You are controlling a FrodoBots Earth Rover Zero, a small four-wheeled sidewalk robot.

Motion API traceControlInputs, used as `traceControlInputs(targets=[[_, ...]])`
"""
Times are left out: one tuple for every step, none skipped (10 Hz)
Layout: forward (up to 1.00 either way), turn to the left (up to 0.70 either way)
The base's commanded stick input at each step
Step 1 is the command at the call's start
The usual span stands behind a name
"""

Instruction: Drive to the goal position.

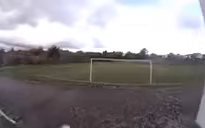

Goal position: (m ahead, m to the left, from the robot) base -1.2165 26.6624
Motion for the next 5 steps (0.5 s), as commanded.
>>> traceControlInputs(targets=[[0.04,0.64],[0.0,0.7],[0.0,0.7],[0.0,0.58],[0.0,0.3]])
